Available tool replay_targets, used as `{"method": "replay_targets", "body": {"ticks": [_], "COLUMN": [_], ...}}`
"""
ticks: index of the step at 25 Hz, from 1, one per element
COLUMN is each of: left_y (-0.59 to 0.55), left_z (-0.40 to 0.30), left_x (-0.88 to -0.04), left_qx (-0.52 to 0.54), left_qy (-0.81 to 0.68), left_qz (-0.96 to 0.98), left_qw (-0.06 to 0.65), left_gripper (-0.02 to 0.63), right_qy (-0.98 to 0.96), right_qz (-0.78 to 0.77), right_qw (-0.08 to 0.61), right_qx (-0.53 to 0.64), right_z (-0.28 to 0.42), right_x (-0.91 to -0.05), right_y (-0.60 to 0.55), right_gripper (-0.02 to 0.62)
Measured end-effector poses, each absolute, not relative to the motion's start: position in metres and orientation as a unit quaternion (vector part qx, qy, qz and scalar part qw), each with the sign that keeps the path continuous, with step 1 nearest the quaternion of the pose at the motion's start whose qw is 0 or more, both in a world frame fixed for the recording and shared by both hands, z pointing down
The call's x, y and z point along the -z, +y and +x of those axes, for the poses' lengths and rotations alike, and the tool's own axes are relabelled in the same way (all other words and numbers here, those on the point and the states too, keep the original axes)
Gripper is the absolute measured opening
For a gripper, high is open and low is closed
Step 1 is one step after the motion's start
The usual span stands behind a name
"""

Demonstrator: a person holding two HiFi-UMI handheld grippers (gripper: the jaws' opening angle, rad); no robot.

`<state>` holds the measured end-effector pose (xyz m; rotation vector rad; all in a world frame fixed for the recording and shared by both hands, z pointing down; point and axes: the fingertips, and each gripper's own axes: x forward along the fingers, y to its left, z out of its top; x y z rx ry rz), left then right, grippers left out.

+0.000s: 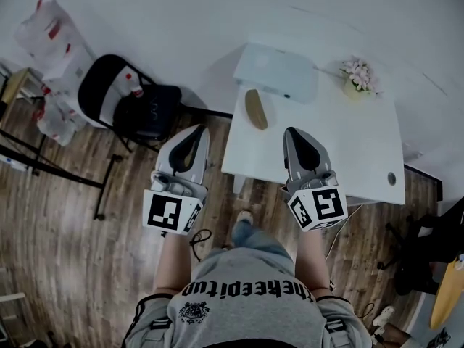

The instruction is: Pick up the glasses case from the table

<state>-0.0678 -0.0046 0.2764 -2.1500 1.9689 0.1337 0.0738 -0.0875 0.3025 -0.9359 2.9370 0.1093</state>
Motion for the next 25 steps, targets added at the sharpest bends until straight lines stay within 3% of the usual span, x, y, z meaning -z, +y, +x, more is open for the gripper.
{"method": "replay_targets", "body": {"ticks": [25], "left_y": [-0.098], "left_z": [-0.097], "left_x": [-0.282], "left_qx": [-0.034], "left_qy": [0.702], "left_qz": [-0.704], "left_qw": [0.102], "left_gripper": [0.018], "right_qy": [0.97], "right_qz": [-0.244], "right_qw": [-0.018], "right_qx": [0.001], "right_z": [0.025], "right_x": [-0.333], "right_y": [-0.195], "right_gripper": [0.002]}}
